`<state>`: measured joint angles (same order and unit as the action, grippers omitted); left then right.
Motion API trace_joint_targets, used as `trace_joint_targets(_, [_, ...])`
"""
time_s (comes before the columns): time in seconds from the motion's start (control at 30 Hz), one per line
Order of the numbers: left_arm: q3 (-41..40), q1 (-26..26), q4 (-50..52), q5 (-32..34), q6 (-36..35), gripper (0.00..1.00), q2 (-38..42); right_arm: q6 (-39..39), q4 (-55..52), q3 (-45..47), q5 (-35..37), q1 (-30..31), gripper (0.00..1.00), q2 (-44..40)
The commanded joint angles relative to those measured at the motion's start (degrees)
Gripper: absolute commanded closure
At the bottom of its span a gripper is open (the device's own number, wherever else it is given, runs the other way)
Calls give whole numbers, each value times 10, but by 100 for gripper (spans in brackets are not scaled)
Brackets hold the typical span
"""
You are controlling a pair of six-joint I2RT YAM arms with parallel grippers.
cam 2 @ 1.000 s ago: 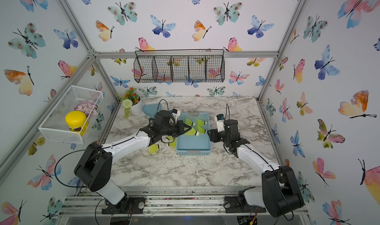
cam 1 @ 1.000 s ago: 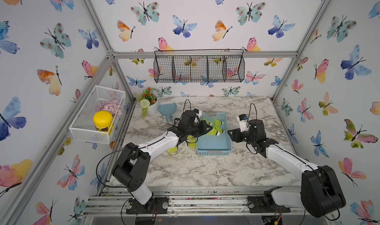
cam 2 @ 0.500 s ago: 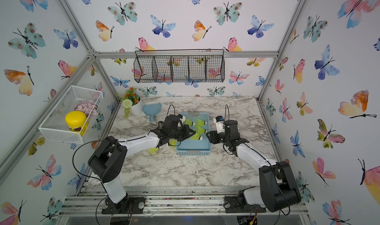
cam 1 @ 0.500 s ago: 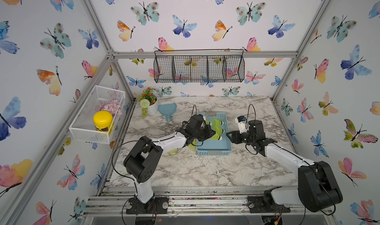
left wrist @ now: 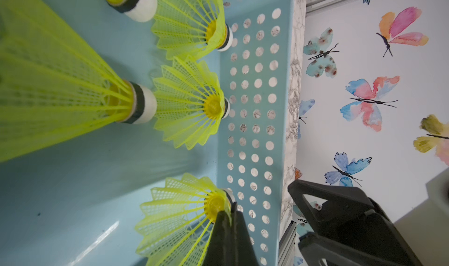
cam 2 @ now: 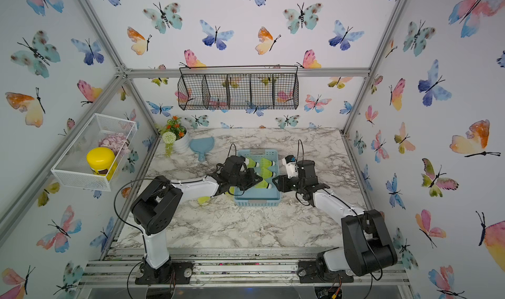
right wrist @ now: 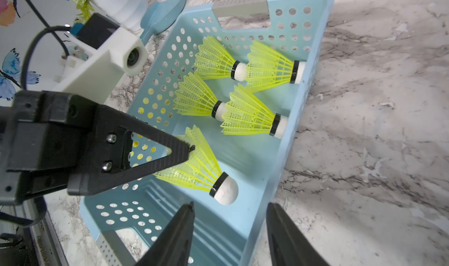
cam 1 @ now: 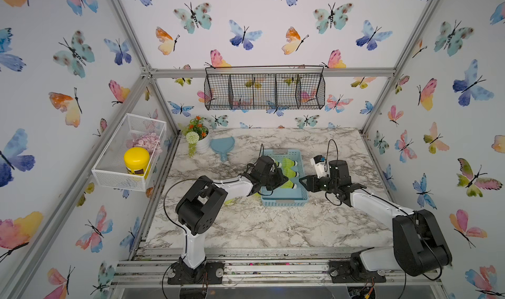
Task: Put the shuttlecocks into the storage box
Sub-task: Place the shuttlecock in the storage box.
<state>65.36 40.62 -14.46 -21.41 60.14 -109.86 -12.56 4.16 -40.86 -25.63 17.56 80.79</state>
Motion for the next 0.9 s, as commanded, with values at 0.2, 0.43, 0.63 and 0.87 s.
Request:
trace_joint_targets(0.2, [25,8,-26,14,25,100,-33,14,-1,-1,-36,-3,46,15])
trace_joint_targets(0.43, [37,10,-28,20,35,100,-58,21,-5,-5,-53,-3,46,19])
trace_joint_targets(0.63, [38,11,-35,19,45,100,-67,24,-8,-6,-60,-3,46,23])
trace_joint_targets(0.87, [37,12,-39,23,49,98,-73,26,-7,-8,-72,-3,46,26])
